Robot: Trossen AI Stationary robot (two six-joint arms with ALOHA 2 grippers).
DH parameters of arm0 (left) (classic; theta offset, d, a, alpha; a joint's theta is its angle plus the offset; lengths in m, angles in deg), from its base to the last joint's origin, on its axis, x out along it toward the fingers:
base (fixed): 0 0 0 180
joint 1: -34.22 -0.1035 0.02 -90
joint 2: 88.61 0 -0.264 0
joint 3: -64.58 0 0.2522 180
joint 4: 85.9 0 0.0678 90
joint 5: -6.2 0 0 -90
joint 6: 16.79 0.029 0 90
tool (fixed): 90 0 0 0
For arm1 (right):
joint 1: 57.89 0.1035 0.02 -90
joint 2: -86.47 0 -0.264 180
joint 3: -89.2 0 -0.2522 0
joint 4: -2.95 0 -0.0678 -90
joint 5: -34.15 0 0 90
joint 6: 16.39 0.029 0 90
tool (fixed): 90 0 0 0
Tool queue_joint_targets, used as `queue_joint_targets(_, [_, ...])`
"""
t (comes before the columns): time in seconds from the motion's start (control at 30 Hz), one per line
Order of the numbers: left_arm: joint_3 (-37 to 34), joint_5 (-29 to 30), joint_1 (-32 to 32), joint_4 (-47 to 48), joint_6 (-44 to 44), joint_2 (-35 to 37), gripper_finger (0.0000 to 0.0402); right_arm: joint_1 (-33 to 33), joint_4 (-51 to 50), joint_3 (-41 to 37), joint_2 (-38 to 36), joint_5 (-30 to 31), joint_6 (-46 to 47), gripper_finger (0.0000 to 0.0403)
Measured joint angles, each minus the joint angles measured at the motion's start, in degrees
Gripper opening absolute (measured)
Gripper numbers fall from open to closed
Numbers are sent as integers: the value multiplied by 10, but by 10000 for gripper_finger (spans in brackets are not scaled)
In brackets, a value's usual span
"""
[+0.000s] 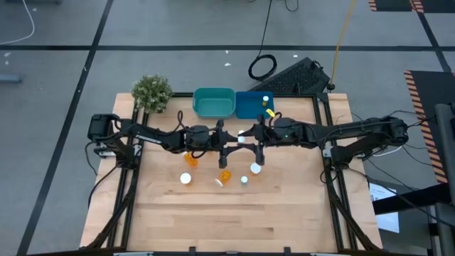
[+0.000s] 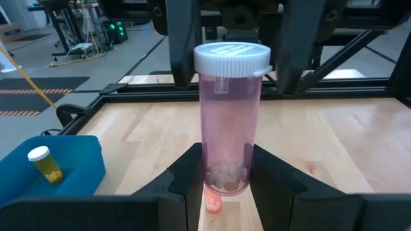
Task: Pick and place medicine bottles into bin by pill shape (circle, oval)
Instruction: Put the small pink tablet bottle into the blue bin
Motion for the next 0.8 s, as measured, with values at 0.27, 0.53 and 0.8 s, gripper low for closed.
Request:
queue_joint_targets(0.27, [0,-1,0,0,2,0,113,0,0,0,0,1,2,113])
queue_joint_targets(0.53, [1,0,1,9,8,0,120,-6,-2,0,0,0,5,124])
queue_joint_targets(0.8, [1,46,-1,93,3,39,202,-41,-12,0,-1,-1,5,119])
